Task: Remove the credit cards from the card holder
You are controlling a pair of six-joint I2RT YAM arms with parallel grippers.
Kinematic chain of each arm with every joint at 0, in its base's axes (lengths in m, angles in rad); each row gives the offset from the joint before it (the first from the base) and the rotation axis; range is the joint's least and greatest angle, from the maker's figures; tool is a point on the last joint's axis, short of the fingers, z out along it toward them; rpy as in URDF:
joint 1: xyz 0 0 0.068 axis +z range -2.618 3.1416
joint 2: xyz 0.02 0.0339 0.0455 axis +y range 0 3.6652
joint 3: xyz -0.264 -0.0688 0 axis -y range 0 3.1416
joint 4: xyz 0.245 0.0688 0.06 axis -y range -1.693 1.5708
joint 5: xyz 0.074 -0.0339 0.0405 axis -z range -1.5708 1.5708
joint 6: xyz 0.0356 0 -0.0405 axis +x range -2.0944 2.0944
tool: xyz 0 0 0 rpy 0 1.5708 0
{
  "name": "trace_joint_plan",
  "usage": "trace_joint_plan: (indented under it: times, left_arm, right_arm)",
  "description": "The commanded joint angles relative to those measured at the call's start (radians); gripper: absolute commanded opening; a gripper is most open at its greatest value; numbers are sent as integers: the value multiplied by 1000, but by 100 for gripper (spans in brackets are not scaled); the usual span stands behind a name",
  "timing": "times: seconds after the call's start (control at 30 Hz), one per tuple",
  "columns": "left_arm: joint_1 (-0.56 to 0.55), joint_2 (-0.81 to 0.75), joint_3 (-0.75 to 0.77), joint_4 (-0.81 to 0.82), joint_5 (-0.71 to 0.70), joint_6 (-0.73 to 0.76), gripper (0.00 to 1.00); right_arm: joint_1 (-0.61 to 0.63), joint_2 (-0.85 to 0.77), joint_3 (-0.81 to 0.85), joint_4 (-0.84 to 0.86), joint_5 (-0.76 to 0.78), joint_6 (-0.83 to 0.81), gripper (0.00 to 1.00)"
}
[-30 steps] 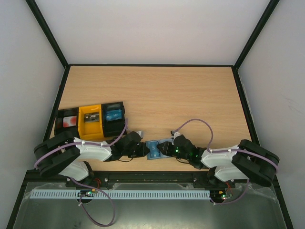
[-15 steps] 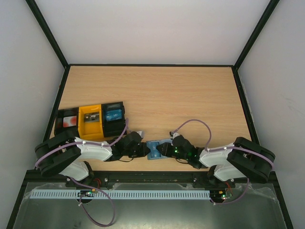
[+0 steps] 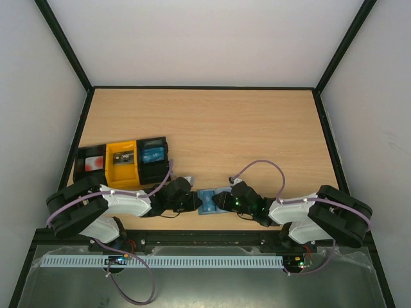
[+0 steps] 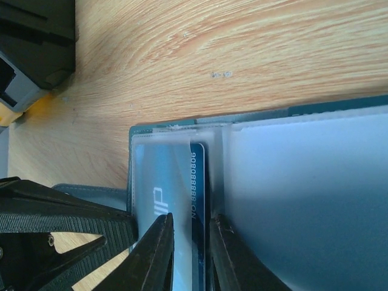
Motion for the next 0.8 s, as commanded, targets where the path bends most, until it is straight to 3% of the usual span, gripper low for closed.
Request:
trace_joint_plan:
  times: [0.0,0.33,0.63,0.77]
  left_arm:
    - [-7,33,-4,-55,-8,6,3]
    - [-16,64,-9,-14,4,-12,3]
    - [-15,-4,-20,-98,-62,-26,3]
    - [-13,-7,-22,-113,-70,-26,11]
  right_arm:
    - [4,57,-10,55,-44,15,18]
    - [4,69,-38,154,-75,35,2]
    - [-1,8,-76,150,-41,39,2]
    - [-6,10,-78,160,-53,33,2]
